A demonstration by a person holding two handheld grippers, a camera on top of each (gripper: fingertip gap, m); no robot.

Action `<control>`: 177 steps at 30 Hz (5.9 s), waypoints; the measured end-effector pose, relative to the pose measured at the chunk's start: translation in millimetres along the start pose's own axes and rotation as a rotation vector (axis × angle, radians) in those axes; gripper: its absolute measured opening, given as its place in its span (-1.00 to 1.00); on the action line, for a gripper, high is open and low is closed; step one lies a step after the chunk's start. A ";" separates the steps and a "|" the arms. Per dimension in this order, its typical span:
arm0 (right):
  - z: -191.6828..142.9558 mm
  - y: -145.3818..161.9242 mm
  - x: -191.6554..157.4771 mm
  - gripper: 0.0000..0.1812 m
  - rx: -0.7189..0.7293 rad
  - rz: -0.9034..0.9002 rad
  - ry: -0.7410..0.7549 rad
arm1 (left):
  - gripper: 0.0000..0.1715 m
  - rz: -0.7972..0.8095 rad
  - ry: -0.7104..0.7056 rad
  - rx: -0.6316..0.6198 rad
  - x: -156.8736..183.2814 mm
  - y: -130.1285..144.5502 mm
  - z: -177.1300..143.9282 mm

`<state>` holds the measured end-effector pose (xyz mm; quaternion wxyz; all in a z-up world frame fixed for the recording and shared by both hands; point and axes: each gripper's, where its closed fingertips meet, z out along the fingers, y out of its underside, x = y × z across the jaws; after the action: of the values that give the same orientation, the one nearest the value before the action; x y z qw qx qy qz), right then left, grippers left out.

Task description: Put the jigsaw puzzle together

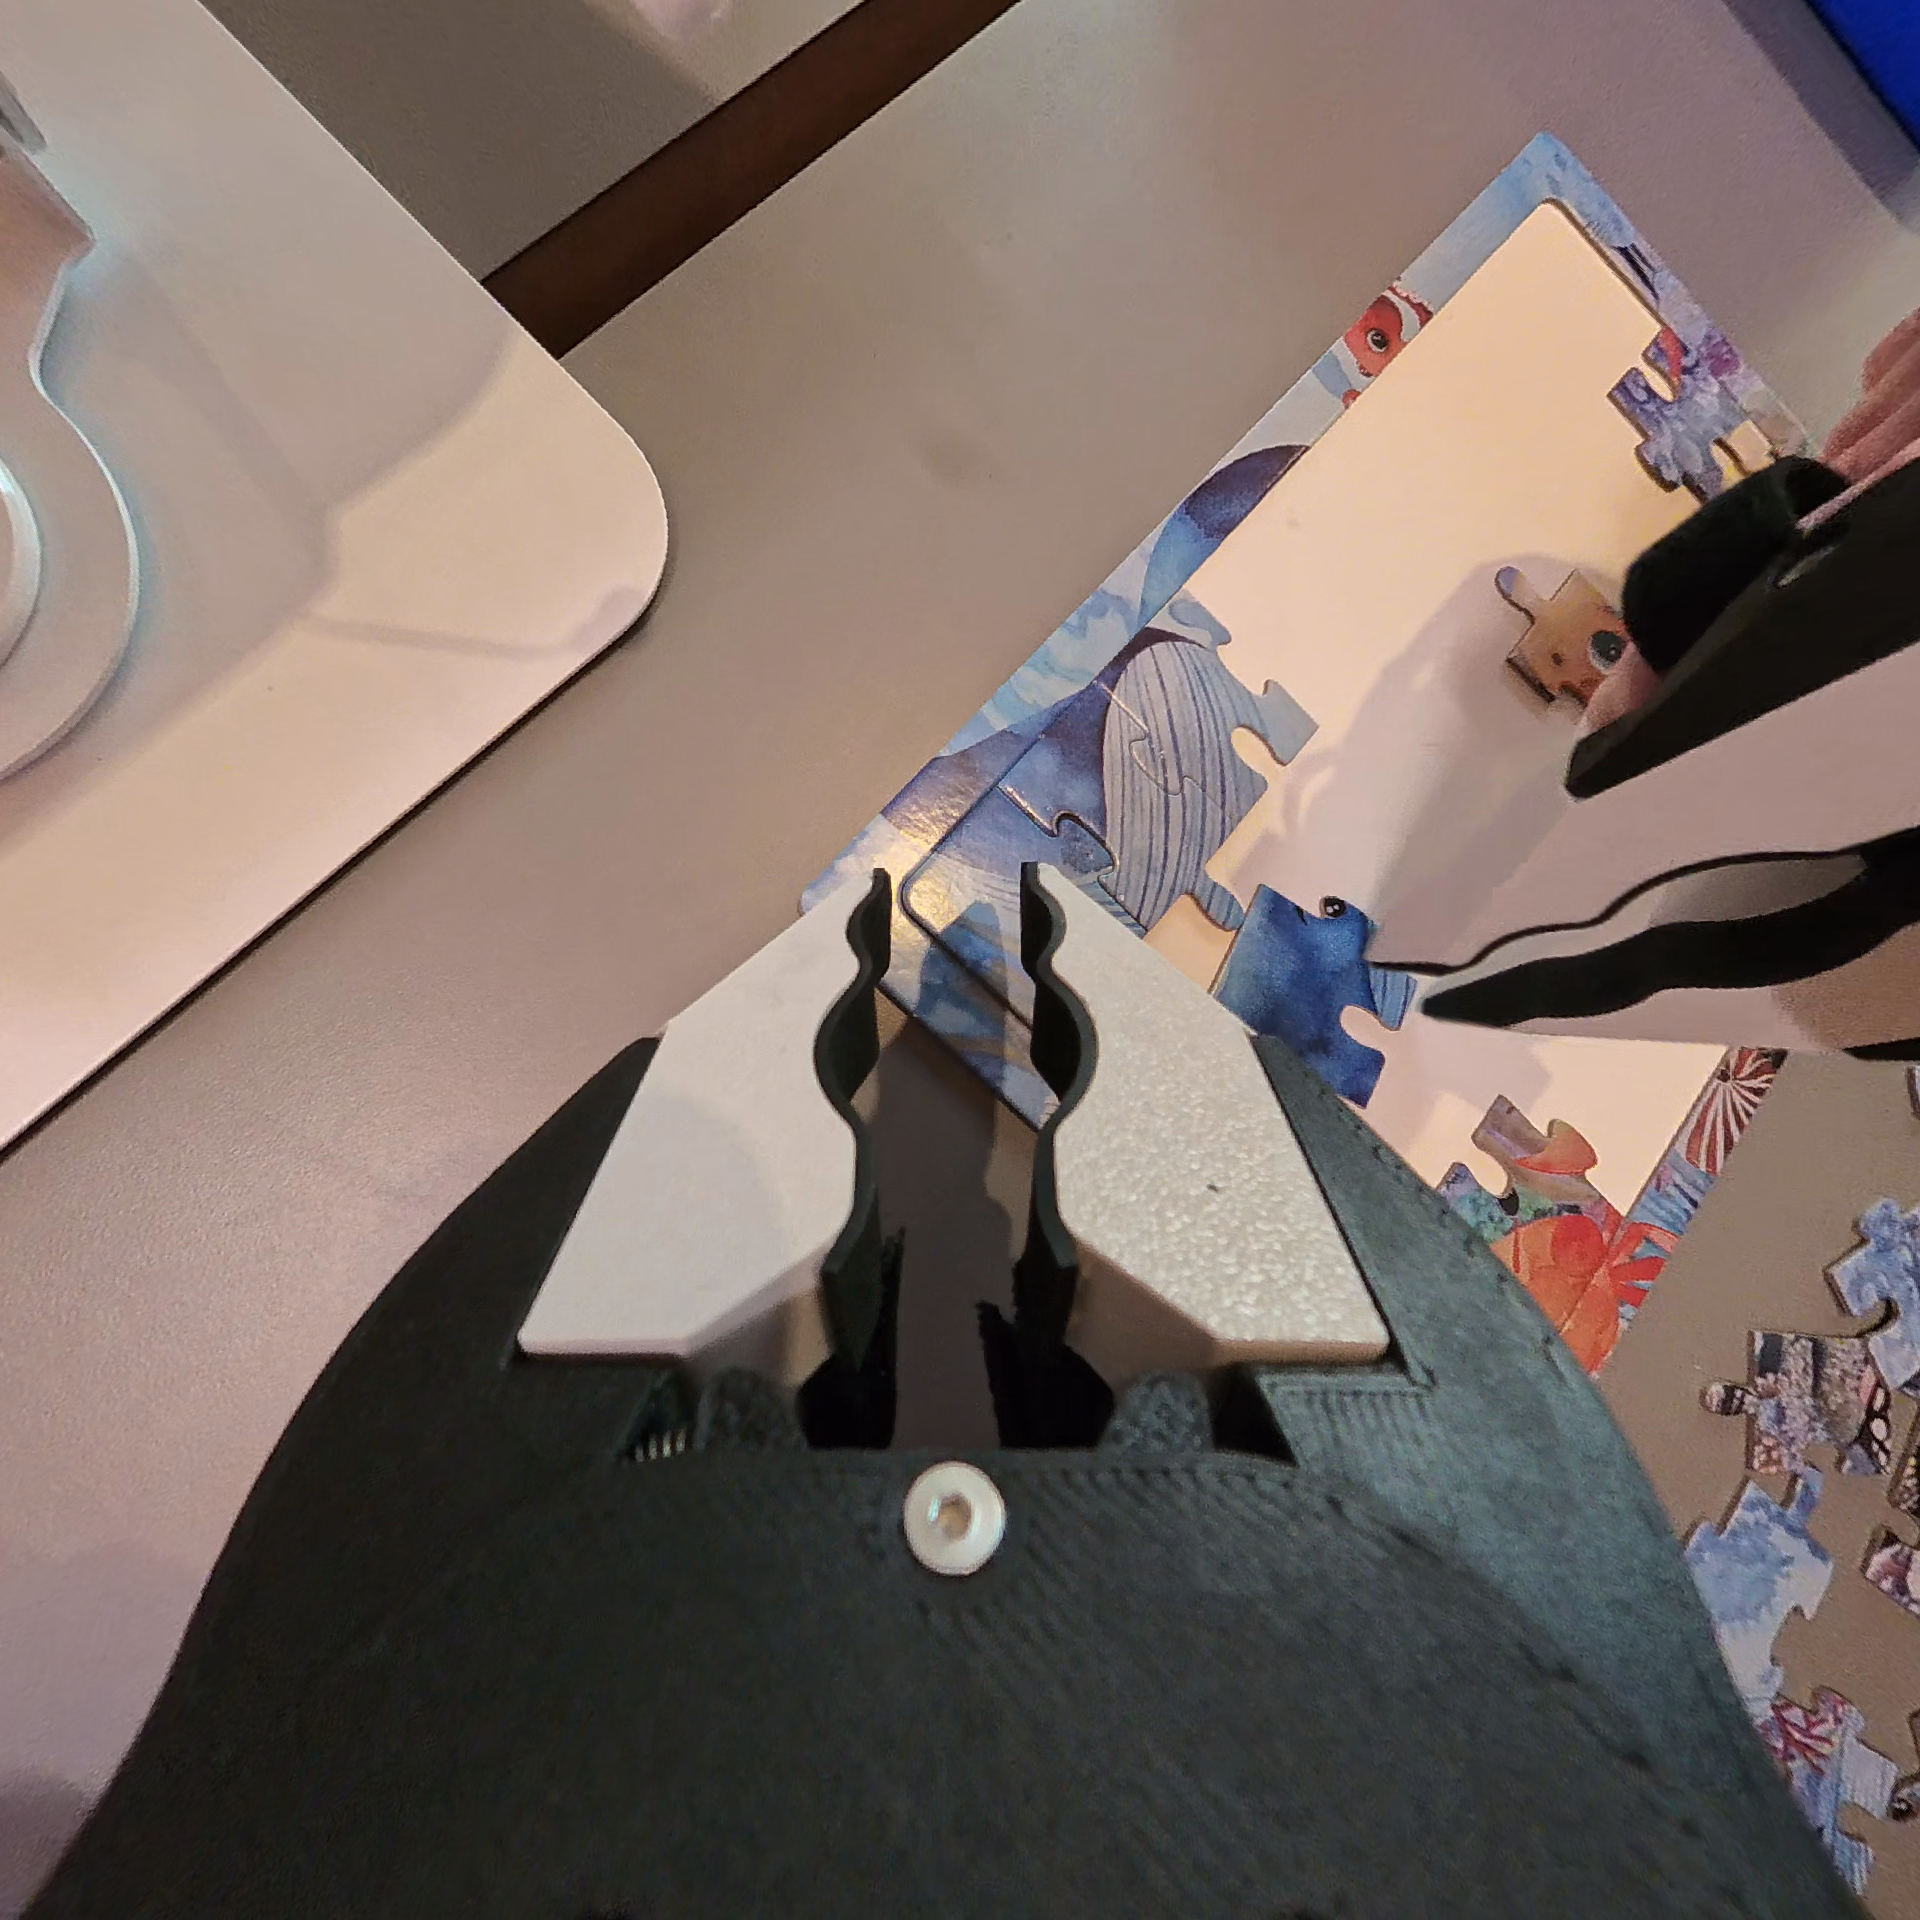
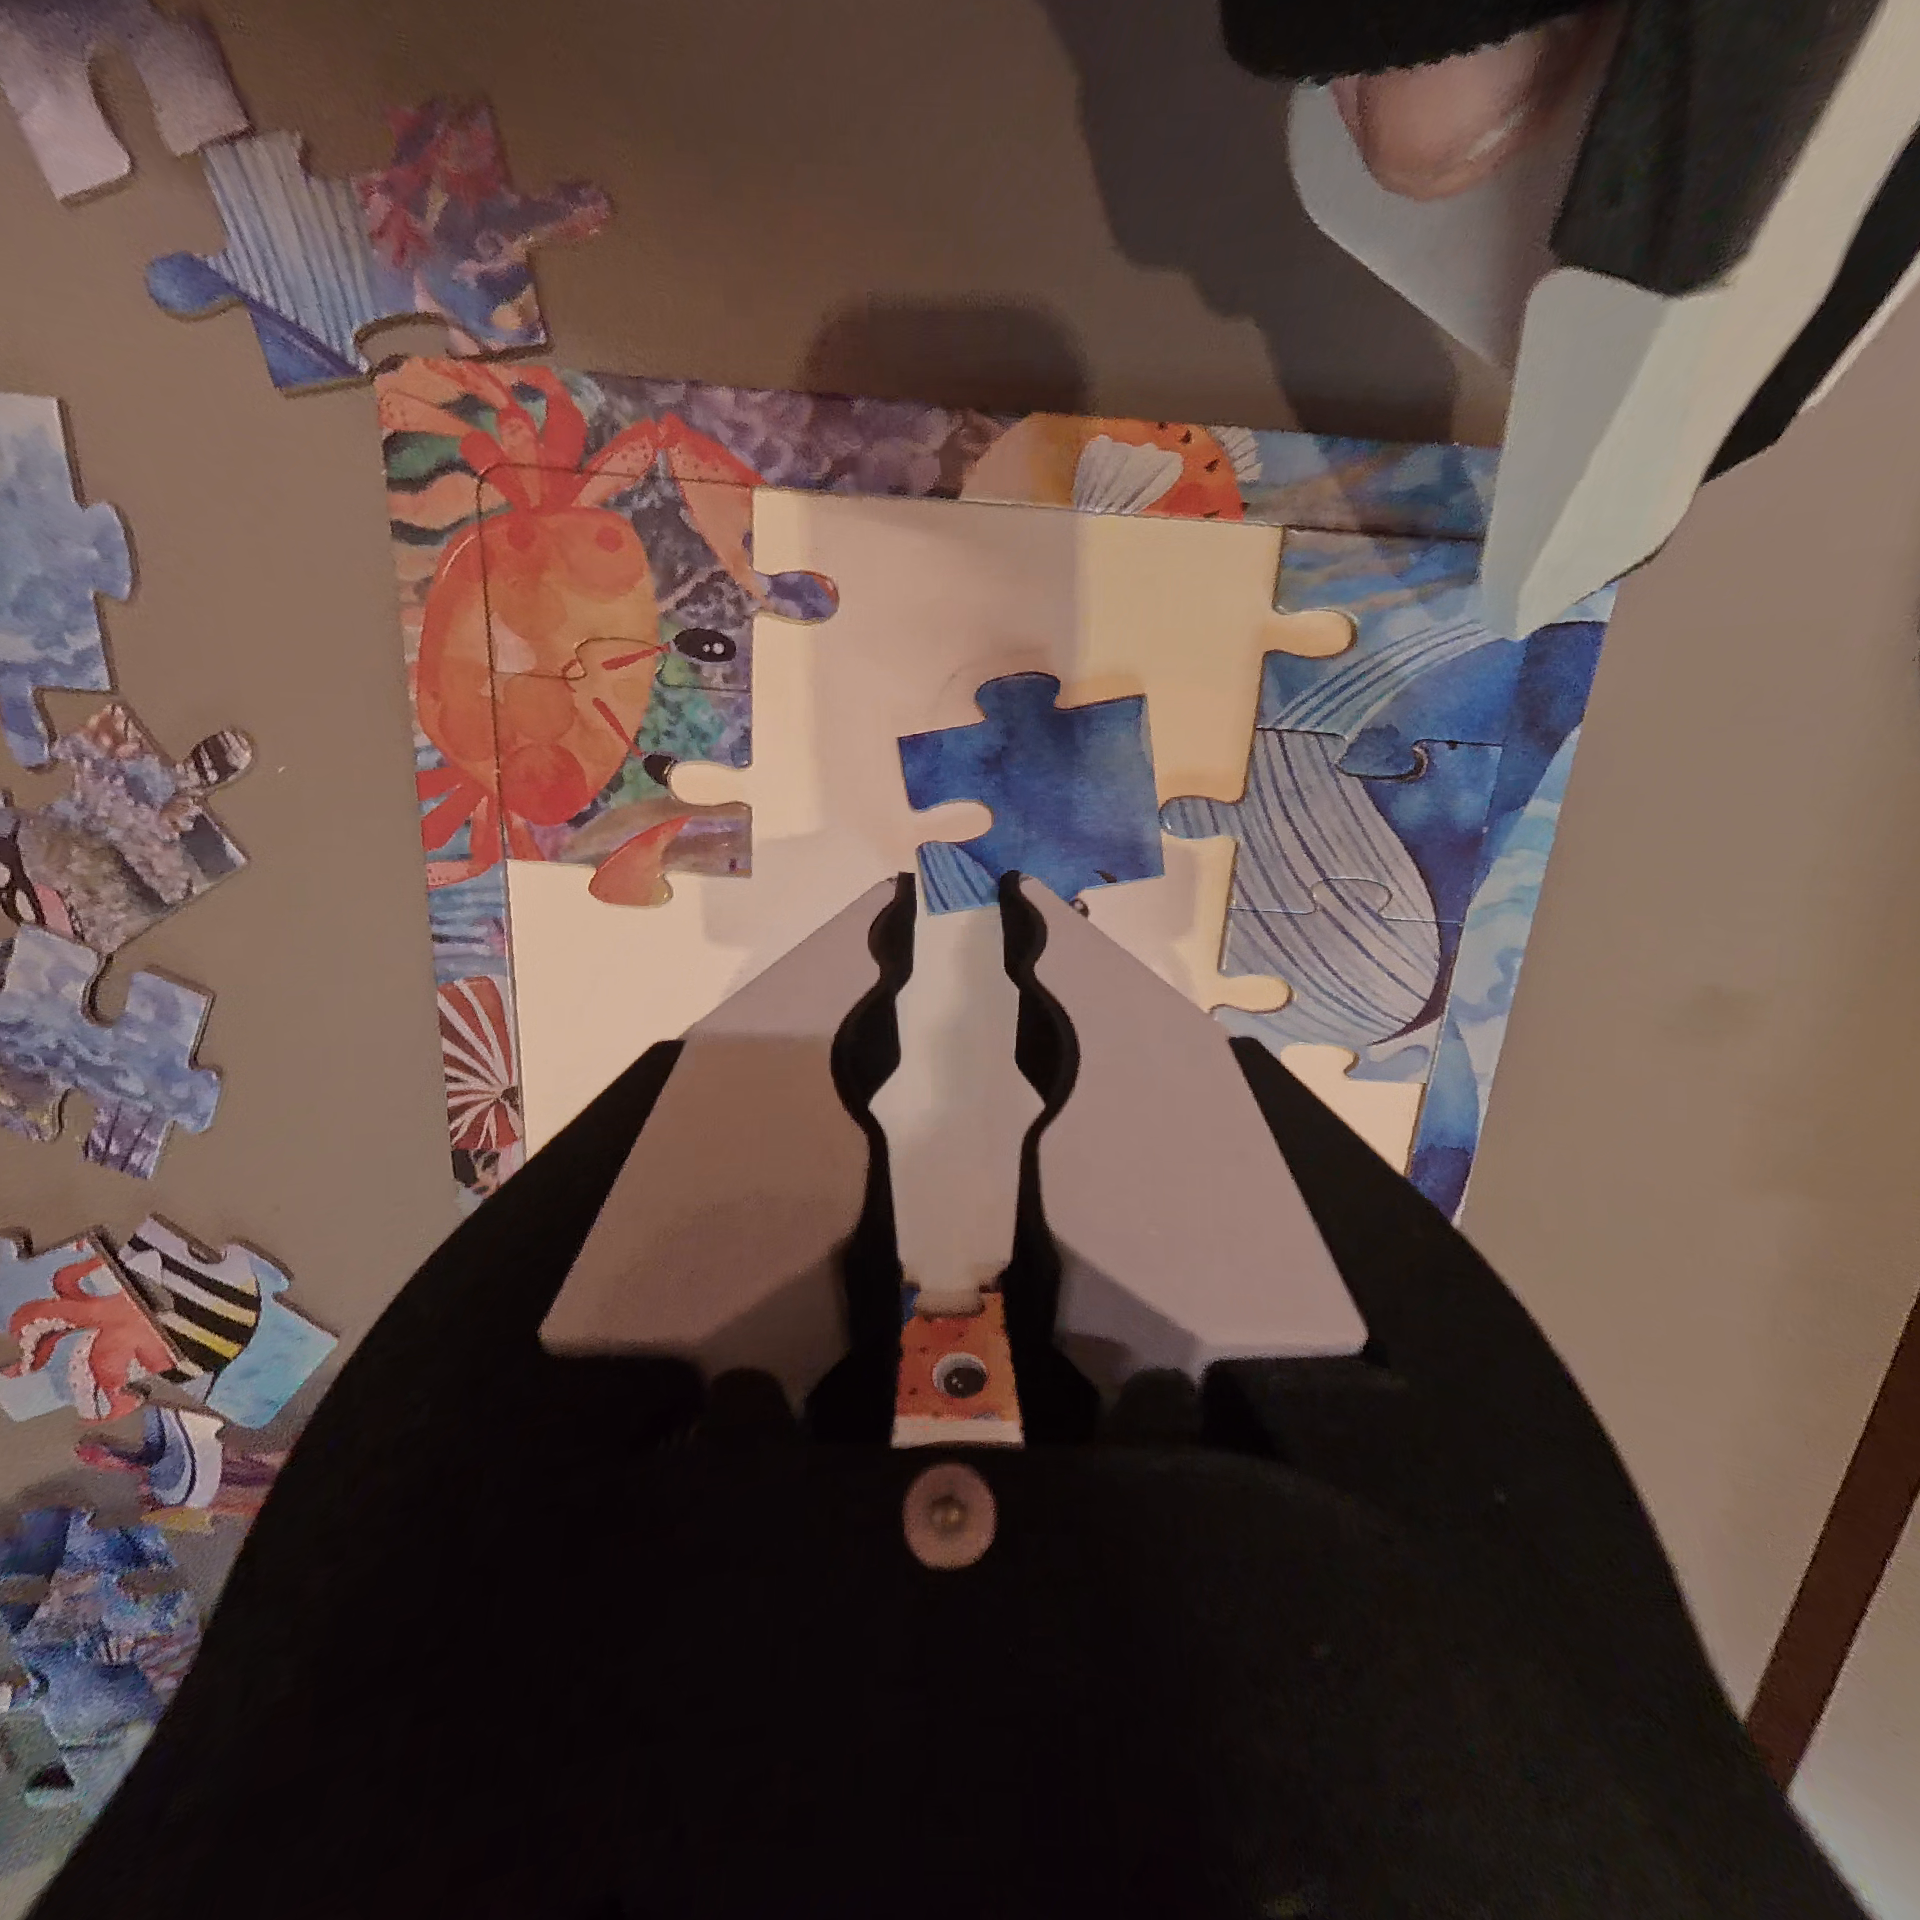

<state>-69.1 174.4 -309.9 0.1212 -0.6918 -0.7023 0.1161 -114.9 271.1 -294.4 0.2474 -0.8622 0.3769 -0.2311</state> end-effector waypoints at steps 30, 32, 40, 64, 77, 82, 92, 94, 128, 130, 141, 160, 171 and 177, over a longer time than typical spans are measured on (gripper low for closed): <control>-28.2 -55.4 -49.4 -0.47 0.132 -0.042 -0.043 | -0.75 0.068 -0.194 0.280 1.0 -62.2 -121.5; -17.7 -69.1 -60.2 -0.44 0.136 -0.064 -0.063 | -0.76 0.063 -0.218 0.336 -0.7 -67.8 -145.0; 18.5 -116.2 -111.0 -0.41 0.193 -0.216 -0.145 | -0.77 0.055 -0.235 0.445 -1.5 -74.0 -189.3; 21.5 -121.2 -117.5 -0.51 0.121 -0.250 -0.184 | -0.77 0.069 -0.253 0.507 1.2 -74.3 -224.9; 10.8 -69.4 -157.7 -0.47 0.040 -0.263 -0.172 | -0.77 0.081 -0.247 0.509 7.1 -75.7 -225.4; 21.1 -99.8 -146.8 -0.46 0.141 -0.220 -0.079 | -0.77 0.091 -0.249 0.493 10.9 -76.4 -219.5; 42.0 -118.4 -139.3 -0.66 0.171 -0.205 -0.092 | -0.77 0.086 -0.239 0.497 7.7 -76.4 -218.5; 40.8 -117.7 -139.7 -0.67 0.172 -0.198 -0.103 | -0.77 0.088 -0.237 0.496 8.0 -76.7 -217.9; 2.7 -85.3 -77.7 -0.52 0.292 0.059 0.006 | -0.78 0.085 -0.236 0.501 5.9 -75.5 -219.2; -22.3 -60.3 -63.0 -0.52 0.294 0.070 0.057 | -0.78 0.076 -0.227 0.508 4.4 -75.4 -219.9; -58.5 40.7 35.8 -0.51 0.135 0.072 0.214 | -0.78 0.078 -0.193 0.370 2.9 -67.3 -159.7; -140.1 -8.3 55.5 -0.83 0.524 0.028 0.586 | -0.61 -0.009 0.522 0.314 123.8 -63.6 -34.6; -149.4 6.8 55.4 -0.95 0.518 0.054 0.550 | -0.78 0.003 0.508 0.339 108.1 -61.3 -48.4; -117.3 44.6 117.2 -0.35 0.398 0.289 0.491 | -0.79 -0.041 0.362 0.359 67.3 -60.3 -59.1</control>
<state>10.2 291.7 -212.8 0.4012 -0.7542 -0.5108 0.0967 -76.2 240.5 -198.3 0.3202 -0.7567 0.3503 -0.4497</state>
